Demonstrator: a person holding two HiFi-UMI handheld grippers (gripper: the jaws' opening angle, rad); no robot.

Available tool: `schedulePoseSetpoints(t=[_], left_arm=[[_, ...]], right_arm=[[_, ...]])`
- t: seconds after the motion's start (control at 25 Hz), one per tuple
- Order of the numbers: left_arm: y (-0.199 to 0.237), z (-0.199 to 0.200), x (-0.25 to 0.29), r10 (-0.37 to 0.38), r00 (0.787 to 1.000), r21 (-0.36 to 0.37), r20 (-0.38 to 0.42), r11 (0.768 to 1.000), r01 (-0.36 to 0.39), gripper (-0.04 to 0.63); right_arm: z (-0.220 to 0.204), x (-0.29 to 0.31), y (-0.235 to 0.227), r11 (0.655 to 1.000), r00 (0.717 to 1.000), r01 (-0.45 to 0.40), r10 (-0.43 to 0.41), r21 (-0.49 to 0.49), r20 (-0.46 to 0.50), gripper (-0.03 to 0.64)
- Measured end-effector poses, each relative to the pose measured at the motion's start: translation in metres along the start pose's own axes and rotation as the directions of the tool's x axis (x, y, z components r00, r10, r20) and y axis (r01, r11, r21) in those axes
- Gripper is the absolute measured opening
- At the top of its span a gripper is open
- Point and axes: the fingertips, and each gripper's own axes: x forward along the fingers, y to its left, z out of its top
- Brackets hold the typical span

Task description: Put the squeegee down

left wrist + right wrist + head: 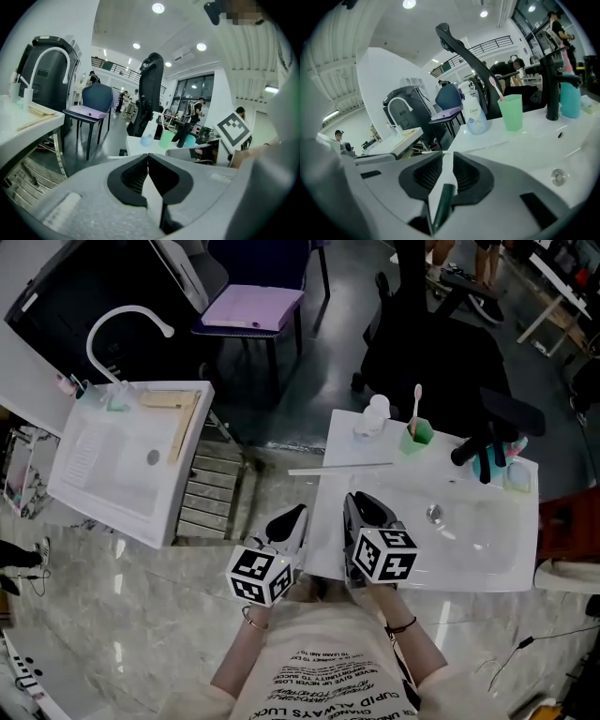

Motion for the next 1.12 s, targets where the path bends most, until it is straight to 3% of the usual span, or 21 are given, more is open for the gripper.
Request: schedulePoseSetpoints(t=[0.36,0.76,1.12], left_arm=[[-0.003,0.03,-0.003,-0.017,0.998,0.069,0.06,0.998,0.013,0.023],[-0.003,0.059,-0.011,-0.027,0.99,0.122,0.141,0.992,0.009,0.023],[0.001,0.077,-0.024,-0.013,0.977,0.143,0.214,0.99,-0.018,0.023]], right_arm=[[0.025,-0.021,0.0,0.996,0.996,-0.062,0.066,-0.063,0.065,0.008],[0.061,-0.044,0.0,0.986,0.975,-0.117,0.137,-0.121,0.174,0.005],[0.076,-0.062,-0.01,0.986,0.96,-0.129,0.151,-0.108,0.235,0.005]])
